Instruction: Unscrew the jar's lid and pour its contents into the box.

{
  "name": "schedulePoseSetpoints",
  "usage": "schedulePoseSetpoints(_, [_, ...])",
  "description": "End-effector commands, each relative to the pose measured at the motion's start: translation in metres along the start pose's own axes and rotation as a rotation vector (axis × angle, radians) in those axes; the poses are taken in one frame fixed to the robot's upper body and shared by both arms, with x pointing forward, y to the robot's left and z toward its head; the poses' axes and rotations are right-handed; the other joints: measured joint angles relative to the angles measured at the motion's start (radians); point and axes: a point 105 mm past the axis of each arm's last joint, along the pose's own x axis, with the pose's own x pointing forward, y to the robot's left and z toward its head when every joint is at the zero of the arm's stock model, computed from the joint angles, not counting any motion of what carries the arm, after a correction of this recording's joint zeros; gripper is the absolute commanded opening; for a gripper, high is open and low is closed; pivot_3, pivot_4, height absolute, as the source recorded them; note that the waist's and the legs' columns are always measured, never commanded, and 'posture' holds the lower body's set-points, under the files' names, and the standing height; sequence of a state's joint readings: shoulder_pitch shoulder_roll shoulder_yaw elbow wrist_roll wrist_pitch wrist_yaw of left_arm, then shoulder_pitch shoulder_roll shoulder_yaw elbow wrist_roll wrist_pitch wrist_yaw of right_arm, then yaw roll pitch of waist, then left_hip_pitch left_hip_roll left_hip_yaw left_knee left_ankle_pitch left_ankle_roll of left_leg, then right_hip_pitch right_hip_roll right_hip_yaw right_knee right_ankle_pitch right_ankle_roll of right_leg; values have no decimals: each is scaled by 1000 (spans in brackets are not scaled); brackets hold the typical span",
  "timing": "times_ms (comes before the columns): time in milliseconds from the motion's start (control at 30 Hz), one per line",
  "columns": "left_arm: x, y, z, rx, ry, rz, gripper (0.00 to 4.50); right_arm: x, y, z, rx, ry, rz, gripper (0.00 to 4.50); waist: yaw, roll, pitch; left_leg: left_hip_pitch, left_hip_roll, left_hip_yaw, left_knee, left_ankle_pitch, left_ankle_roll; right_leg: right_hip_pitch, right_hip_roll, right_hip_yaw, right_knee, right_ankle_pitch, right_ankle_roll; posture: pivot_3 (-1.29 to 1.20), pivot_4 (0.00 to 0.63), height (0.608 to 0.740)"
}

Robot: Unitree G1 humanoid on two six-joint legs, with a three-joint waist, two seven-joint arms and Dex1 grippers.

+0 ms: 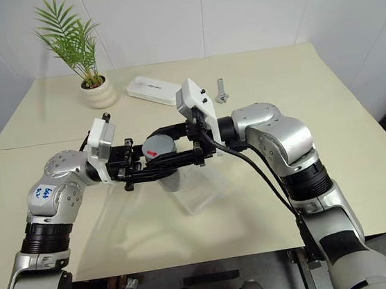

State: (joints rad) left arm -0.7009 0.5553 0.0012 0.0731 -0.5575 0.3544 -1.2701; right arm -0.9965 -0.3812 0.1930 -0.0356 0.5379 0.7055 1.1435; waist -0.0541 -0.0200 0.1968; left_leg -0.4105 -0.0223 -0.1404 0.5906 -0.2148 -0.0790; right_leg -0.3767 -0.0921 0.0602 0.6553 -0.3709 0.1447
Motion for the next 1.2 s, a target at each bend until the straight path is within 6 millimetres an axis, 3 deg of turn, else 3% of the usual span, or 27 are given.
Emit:
schedulePoseSetpoints(33, [4, 4, 4, 40, 8, 30, 2053, 7, 10, 25, -23, -76, 57, 3579, -3, 0, 0, 0, 0, 0, 0, 0, 0, 0, 0, 0, 0, 0, 0, 0, 150, 740])
schedulePoseSetpoints(133, [0, 4, 3, 39, 8, 51, 2053, 0, 0, 31, -81, -92, -25, 4475, -1, 0, 0, 0, 0, 0, 0, 0, 0, 0, 0, 0, 1, 0, 0, 0, 150, 740])
schedulePoseSetpoints(333, [-8, 7, 3, 33, 11, 102, 2053, -4, -7, 37, -92, -115, -93, 4475, 0, 0, 0, 0, 0, 0, 1, 0, 0, 0, 0, 0, 1, 0, 0, 0, 150, 740])
schedulePoseSetpoints(600, [0, 7, 6, 32, -13, 96, 2053, 13, -5, 23, -72, -93, -111, 4475, 0, 0, 0, 0, 0, -1, 1, 0, 0, 0, 0, 0, 1, 0, 0, 0, 150, 740])
schedulePoseSetpoints(833, [2, 6, 8, 28, -19, 84, 2053, 15, -10, 16, -70, -68, -128, 4475, -1, 0, 0, 0, 0, -1, 1, 0, 0, 0, 0, 0, 2, 0, 0, 0, 150, 740])
schedulePoseSetpoints(1200, [1, 4, 10, 30, -19, 77, 2053, -19, -33, 17, -83, -53, -150, 4475, -2, 0, 0, 0, 0, 0, 1, 0, 0, 0, 0, 0, 1, 0, 0, 0, 150, 740])
